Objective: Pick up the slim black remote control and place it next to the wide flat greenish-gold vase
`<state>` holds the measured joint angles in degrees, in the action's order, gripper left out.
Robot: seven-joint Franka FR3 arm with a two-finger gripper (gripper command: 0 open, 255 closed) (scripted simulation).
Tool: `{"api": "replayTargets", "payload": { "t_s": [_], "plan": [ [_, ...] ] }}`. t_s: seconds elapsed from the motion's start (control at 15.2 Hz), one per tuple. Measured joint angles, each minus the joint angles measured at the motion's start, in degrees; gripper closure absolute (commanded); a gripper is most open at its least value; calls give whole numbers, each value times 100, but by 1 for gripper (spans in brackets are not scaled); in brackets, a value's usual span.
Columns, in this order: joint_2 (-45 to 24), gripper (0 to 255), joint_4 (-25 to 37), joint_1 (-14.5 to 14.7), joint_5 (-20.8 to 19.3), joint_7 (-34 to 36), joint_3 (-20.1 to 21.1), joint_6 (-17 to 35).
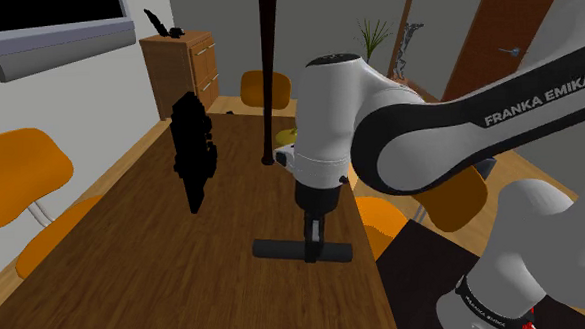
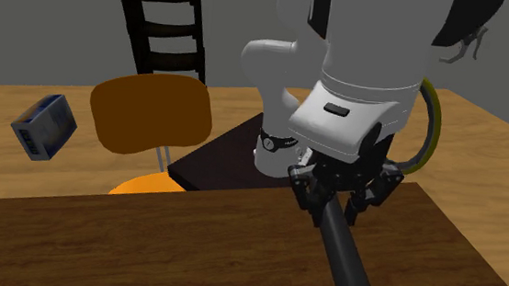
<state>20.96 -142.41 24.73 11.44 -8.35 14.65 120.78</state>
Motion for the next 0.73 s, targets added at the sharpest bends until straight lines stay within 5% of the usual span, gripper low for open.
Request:
{"api": "replayTargets", "payload": {
  "t_s": [0.73],
  "plan": [
    [107,255,542,-224,-203,-366,-368,-701]
  ]
}}
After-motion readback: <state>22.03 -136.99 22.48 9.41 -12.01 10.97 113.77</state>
